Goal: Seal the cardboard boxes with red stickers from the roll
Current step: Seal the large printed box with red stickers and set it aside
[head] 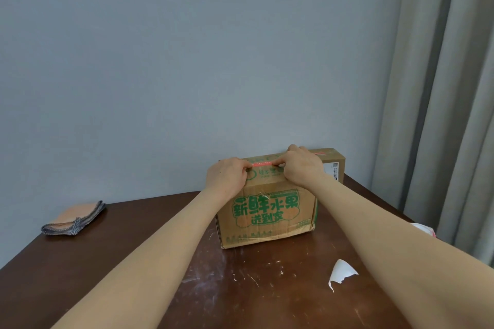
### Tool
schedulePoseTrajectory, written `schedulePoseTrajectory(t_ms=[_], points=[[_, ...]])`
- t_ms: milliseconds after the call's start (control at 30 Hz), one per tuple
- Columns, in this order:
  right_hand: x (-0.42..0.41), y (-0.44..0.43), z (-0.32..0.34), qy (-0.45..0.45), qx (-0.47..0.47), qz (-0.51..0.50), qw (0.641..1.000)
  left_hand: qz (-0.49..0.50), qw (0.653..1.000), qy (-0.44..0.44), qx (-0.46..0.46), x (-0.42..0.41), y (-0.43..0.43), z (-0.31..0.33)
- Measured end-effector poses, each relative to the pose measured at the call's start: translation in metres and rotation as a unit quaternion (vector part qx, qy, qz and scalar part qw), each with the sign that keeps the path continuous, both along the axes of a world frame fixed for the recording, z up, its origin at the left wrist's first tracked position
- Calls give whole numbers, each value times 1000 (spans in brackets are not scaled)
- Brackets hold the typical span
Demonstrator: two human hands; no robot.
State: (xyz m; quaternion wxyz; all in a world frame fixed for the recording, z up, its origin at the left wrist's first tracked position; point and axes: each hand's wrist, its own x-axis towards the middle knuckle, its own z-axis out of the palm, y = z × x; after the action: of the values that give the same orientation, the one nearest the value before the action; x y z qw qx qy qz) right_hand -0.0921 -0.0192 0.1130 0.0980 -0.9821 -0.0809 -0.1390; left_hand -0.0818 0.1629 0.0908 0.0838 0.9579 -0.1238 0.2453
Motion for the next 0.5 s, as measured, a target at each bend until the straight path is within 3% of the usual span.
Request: schedulePoseTrajectory(t_ms=[167,500], points=[[0,5,-4,-2,-16,25,1000,-30,999,23,32,5,-7,2],[3,-4,-6,-11,34,8,999,-2,999,38,-21,5,2,-2]])
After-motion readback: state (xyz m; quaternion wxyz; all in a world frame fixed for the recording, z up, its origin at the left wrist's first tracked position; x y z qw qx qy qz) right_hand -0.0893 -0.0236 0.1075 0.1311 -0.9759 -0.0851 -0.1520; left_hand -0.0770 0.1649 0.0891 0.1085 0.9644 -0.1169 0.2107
